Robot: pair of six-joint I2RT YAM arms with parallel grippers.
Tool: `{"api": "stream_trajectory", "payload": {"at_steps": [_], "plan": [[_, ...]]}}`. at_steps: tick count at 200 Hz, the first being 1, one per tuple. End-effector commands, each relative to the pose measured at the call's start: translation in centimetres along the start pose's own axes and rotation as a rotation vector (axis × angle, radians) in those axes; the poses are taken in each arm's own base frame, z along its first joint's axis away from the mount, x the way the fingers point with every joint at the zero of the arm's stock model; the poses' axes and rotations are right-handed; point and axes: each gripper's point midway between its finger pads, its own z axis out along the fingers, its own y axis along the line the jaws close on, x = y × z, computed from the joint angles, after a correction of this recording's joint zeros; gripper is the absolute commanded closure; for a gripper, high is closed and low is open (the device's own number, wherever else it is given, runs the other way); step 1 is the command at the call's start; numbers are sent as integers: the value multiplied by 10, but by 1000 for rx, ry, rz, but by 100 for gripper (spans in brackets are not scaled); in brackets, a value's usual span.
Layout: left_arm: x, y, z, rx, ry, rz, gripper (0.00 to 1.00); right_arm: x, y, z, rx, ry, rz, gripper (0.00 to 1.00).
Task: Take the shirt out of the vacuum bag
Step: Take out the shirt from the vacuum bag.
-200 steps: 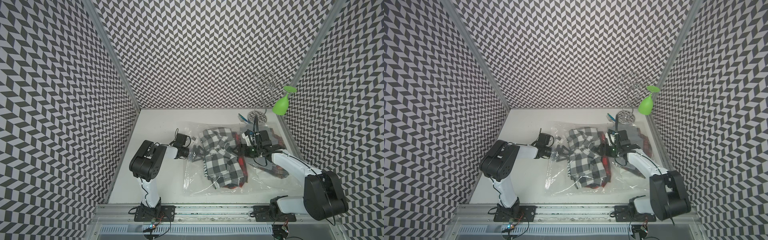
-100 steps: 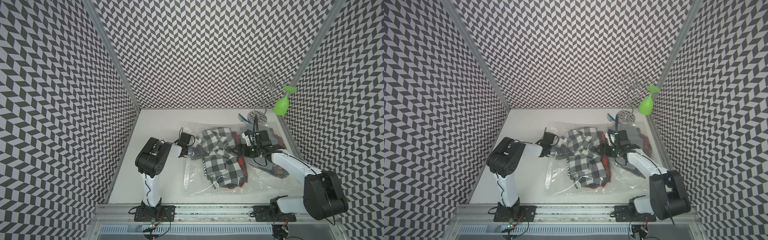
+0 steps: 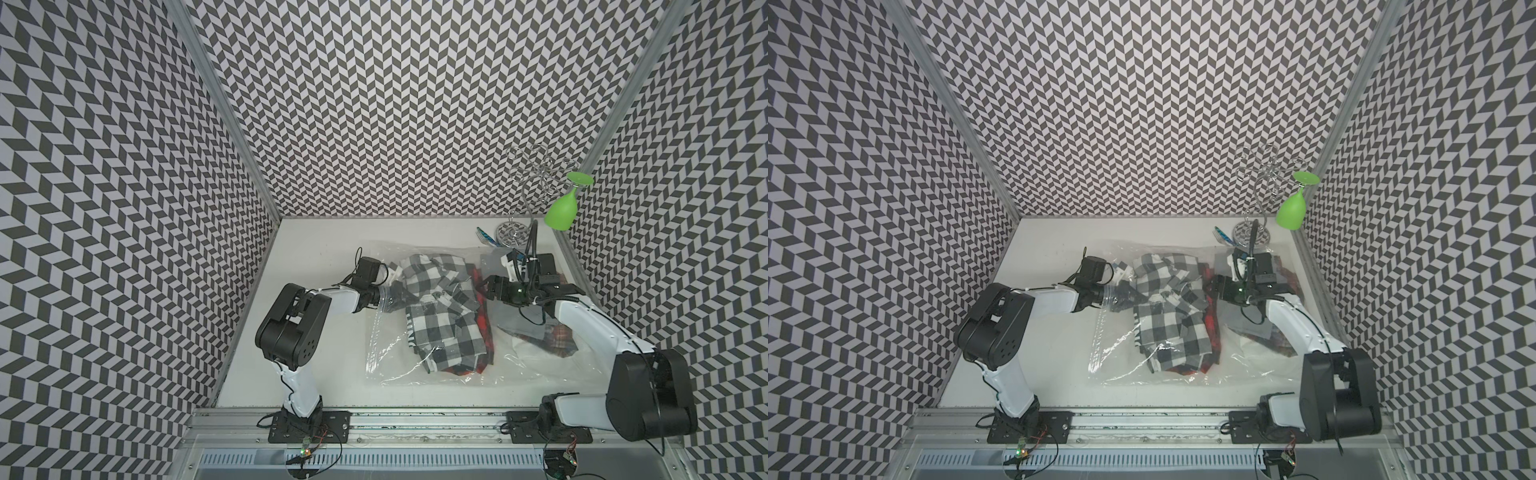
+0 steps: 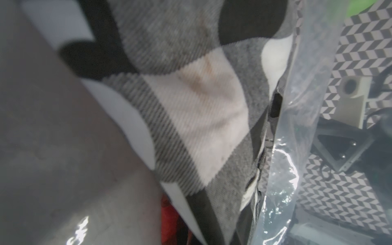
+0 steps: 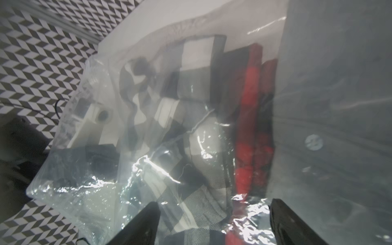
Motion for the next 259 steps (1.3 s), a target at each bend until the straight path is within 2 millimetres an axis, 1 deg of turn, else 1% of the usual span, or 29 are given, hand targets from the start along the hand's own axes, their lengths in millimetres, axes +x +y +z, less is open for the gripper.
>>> {"api": "stream_trajectory", "payload": {"at_steps": [1,16,21,47,62,83,91,107,121,153,167,176,195,205,215,216,218,220,259], "plan": [[-10,-29,-8,38,-31,54,100,-10,7,-2,-44,-20,16,20],[-10,-41,-15,57,-39,69,100,-8,10,0,-69,-17,27,28],[-10,-43,-16,61,-41,71,100,-8,11,0,-79,-17,28,31],[-7,-52,-22,63,-44,86,100,2,16,6,-142,15,47,63],[-7,-54,-25,60,-47,89,100,10,15,12,-162,43,64,76],[-6,-58,-28,64,-58,93,100,21,12,19,-180,81,93,87],[-6,-59,-28,68,-58,92,100,25,12,21,-191,90,105,89],[-4,-53,-26,63,-49,80,100,32,9,26,-203,108,126,93],[-2,-48,-23,60,-43,71,100,39,7,29,-204,121,138,93],[6,-28,-17,14,-19,57,100,57,-4,41,-179,162,163,95],[9,-18,-15,-5,-4,45,92,65,-7,45,-171,179,172,95],[11,-15,-14,-13,2,38,84,70,-8,47,-168,193,177,95],[11,-13,-16,-35,-4,36,68,80,-12,50,-159,221,192,95],[10,-14,-18,-49,-9,41,63,84,-15,52,-153,233,201,95],[9,-15,-20,-63,-13,45,61,87,-16,52,-150,238,205,95],[9,-15,-20,-65,-14,46,60,87,-17,52,-151,237,189,96],[9,-15,-20,-67,-15,47,60,86,-24,54,-109,221,175,96],[8,-15,-21,-69,-16,48,59,86,-25,55,-103,219,171,97],[10,-19,-18,-68,-3,40,59,86,-28,57,-97,228,167,97]]}}
